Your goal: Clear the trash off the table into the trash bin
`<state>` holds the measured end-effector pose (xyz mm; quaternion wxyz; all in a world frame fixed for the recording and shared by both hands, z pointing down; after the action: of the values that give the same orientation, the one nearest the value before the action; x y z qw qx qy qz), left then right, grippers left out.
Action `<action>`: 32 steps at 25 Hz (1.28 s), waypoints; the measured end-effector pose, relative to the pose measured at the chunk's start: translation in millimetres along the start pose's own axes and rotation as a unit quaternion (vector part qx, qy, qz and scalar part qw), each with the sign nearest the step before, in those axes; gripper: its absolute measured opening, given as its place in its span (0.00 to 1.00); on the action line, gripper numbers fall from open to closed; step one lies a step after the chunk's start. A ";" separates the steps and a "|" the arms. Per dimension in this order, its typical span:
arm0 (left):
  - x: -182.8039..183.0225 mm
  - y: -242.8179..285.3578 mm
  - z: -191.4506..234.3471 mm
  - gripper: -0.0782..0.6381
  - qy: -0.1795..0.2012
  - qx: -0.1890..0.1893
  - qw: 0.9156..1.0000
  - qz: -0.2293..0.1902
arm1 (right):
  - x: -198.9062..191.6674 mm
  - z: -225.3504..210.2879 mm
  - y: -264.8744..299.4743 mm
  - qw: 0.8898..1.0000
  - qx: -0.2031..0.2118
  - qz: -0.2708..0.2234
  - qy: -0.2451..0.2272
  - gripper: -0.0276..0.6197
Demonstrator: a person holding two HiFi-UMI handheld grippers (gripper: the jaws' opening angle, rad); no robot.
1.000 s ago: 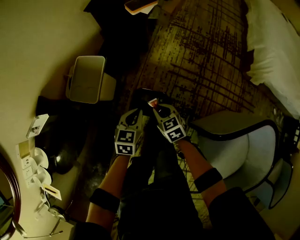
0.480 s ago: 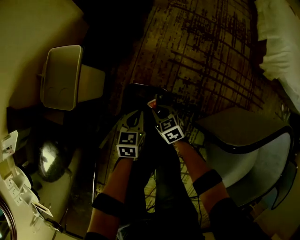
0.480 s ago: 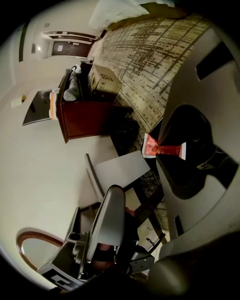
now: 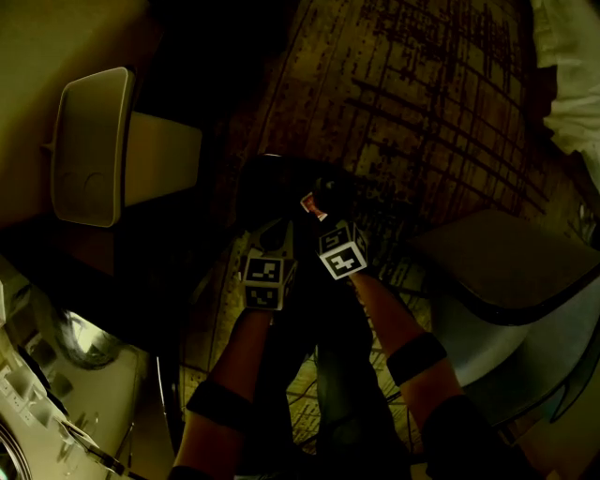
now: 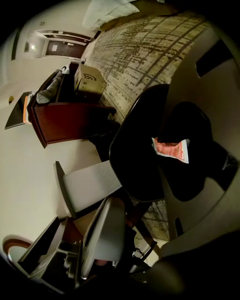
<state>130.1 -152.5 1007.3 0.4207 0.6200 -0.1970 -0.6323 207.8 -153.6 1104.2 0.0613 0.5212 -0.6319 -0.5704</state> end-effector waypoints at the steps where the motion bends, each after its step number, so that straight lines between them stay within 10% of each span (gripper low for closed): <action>1: -1.6 1.1 0.6 0.11 -0.002 0.001 1.000 0.000 | -1.5 -0.7 2.8 1.000 -0.001 0.003 -0.002 0.26; 15: 44.3 -63.8 -18.6 0.11 0.006 -0.030 0.999 -0.023 | 47.3 28.3 -78.2 0.999 -0.030 -0.016 -0.012 0.26; 20: 114.7 -153.9 -42.1 0.11 0.017 -0.037 0.997 -0.066 | 124.3 69.3 -183.6 0.996 -0.043 -0.072 -0.029 0.05; 32: 225.1 -422.5 -10.4 0.11 -0.006 0.050 0.984 -0.173 | 308.8 243.3 -365.4 0.976 0.016 -0.171 -0.131 0.05</action>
<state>46.0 -84.3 540.8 0.2727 0.6613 -0.1203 -0.6884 120.7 -147.9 574.6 -0.1289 0.5431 -0.5448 -0.6258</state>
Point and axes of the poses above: the fingertips, and each gripper's own axes: y forward along the fingers, z to its left, x out of its top, the point moved 3 cm from there along -y, backward along the fingers, and after that the axes turned 11 degrees about x, right-handed, at the moved point
